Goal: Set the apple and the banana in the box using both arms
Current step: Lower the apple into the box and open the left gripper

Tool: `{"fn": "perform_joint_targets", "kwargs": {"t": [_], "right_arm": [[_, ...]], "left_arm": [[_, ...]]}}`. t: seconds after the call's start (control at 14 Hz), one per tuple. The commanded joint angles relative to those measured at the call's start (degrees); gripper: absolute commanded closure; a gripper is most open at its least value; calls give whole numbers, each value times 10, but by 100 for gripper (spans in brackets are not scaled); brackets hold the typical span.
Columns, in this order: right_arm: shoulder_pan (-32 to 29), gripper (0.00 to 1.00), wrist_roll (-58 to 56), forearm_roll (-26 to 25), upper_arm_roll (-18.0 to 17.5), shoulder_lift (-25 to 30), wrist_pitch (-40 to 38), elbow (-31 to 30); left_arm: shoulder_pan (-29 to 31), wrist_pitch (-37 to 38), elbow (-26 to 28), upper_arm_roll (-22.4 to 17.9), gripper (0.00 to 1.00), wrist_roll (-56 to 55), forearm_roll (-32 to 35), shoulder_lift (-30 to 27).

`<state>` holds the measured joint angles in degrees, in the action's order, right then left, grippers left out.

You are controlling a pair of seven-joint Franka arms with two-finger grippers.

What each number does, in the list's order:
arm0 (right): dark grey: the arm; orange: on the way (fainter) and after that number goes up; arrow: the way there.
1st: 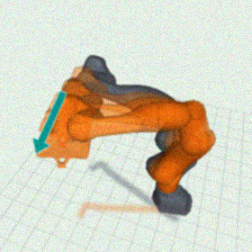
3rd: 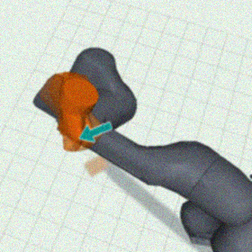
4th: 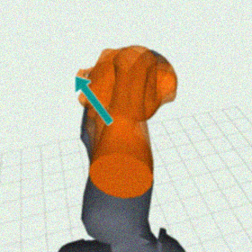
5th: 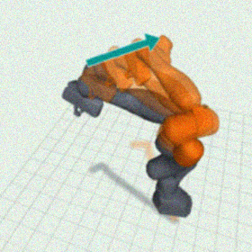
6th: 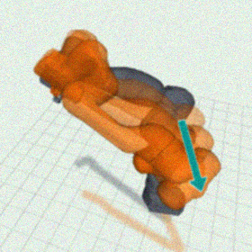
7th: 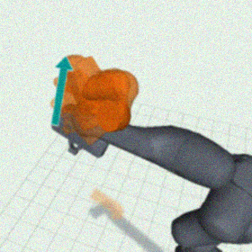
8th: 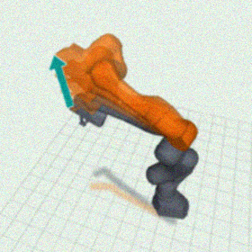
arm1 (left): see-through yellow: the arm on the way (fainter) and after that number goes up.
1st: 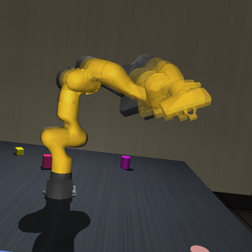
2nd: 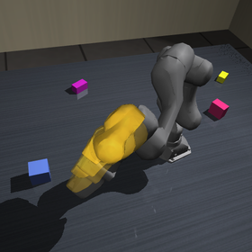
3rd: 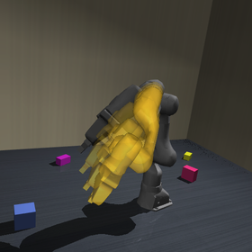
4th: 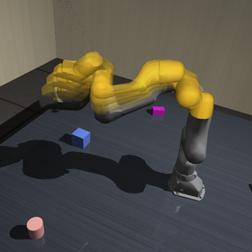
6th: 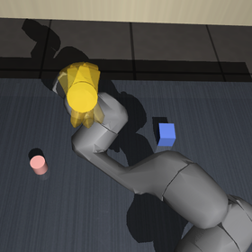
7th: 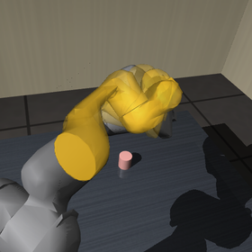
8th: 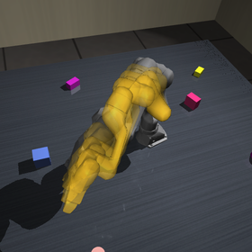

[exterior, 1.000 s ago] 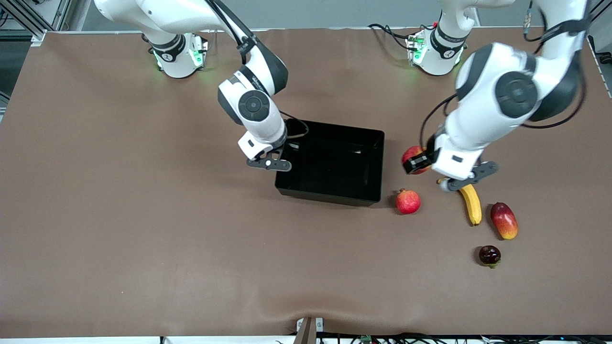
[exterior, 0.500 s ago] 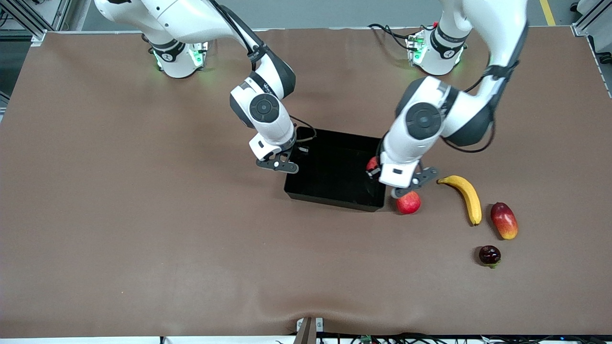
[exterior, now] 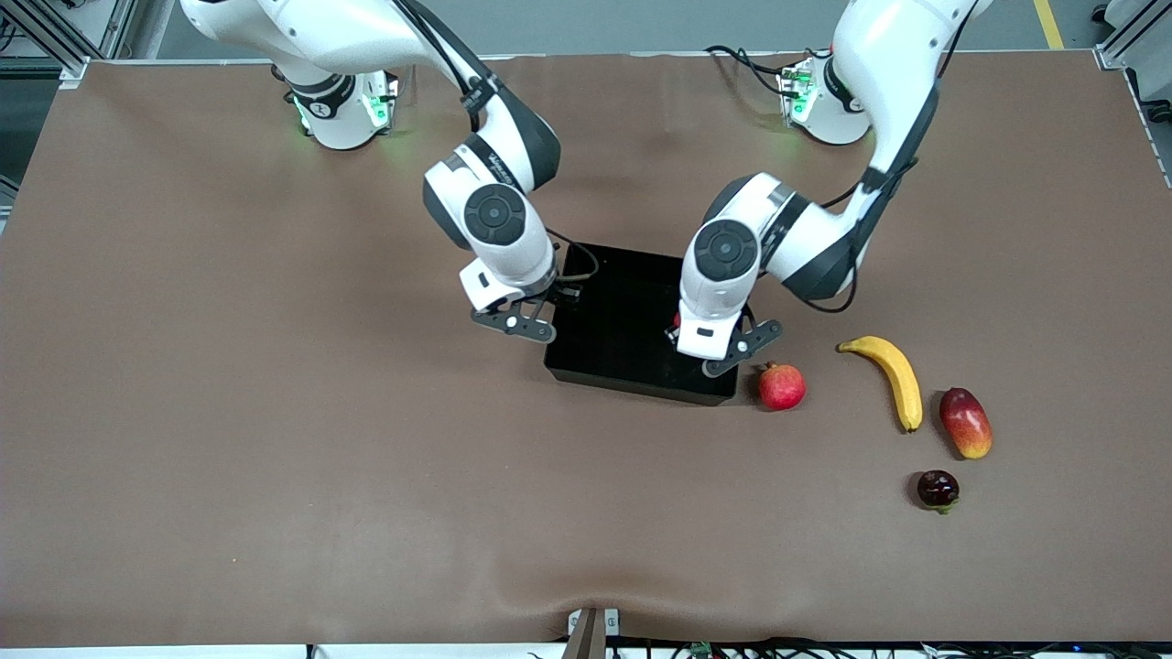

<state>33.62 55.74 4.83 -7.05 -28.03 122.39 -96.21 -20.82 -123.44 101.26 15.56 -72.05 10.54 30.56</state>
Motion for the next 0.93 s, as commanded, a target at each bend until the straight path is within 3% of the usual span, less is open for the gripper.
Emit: {"fn": "perform_joint_targets", "kwargs": {"t": [0.0, 0.29, 0.36, 0.43, 0.5, 0.86], "right_arm": [[-28, 0, -14, -14, -5, 47, -21, -13], [-64, 0, -83, -15, -5, 77, -67, -21], [-76, 0, -111, -15, -5, 89, -70, -32], [-91, 0, -142, -15, -5, 103, -71, -43], [-107, 0, -172, -15, -5, 116, -75, -53], [-180, 0, -325, -15, -5, 151, -119, -57]], "left_arm": [[-12, -32, -1, -1, 100, -27, 17, 34], [-14, -40, 0, -1, 100, -30, 17, 52], [-12, -39, 0, -1, 93, -29, 17, 50], [-7, -35, -2, -1, 50, -27, 17, 44], [-5, -33, -4, -1, 0, -26, 17, 33], [49, 94, -68, -4, 0, 42, 11, -75]]}}
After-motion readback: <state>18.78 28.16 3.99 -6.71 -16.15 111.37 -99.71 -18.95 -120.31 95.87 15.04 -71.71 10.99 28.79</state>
